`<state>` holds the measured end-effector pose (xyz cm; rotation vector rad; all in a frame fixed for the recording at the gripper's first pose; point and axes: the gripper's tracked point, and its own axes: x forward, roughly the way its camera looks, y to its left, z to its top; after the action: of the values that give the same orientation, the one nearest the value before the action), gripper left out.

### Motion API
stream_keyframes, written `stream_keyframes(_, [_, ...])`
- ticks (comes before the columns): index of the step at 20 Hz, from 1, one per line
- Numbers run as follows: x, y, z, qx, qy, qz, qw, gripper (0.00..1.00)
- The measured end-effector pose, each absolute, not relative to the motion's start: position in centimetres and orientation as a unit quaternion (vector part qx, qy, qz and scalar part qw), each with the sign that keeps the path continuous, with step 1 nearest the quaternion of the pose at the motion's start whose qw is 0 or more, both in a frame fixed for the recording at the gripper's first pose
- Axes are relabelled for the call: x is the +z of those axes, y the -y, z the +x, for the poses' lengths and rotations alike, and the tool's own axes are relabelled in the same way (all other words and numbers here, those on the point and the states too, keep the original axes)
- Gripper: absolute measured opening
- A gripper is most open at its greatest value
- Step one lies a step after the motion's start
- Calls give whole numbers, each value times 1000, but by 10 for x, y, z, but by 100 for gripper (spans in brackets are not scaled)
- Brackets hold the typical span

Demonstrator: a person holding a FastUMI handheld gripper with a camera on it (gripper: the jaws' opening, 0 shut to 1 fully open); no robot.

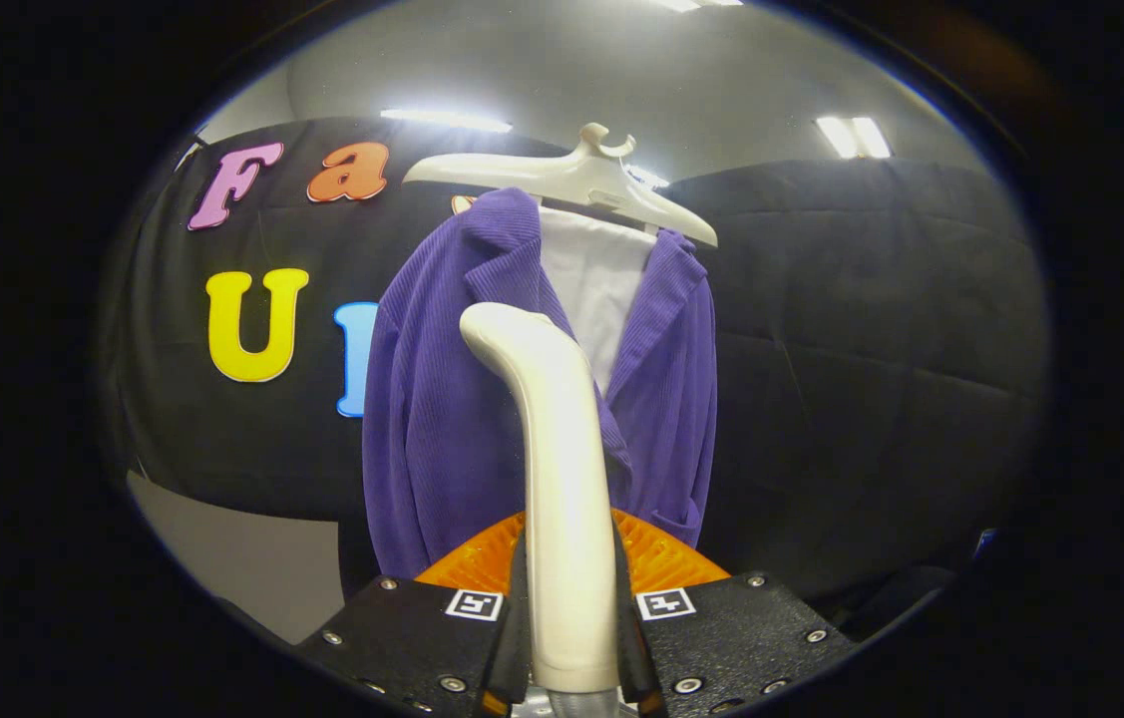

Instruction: Iron the clothes twice with a garment steamer, once on the left side and once on the right side.

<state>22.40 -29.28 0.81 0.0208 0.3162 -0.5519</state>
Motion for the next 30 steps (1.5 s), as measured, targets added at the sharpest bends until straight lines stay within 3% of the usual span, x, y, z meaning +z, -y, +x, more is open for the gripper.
stream_keyframes(13, [-84,268,210,-264,-235,-38,935,34])
stream_keyframes(30, [-197,257,168,-252,-333,15,909,35])
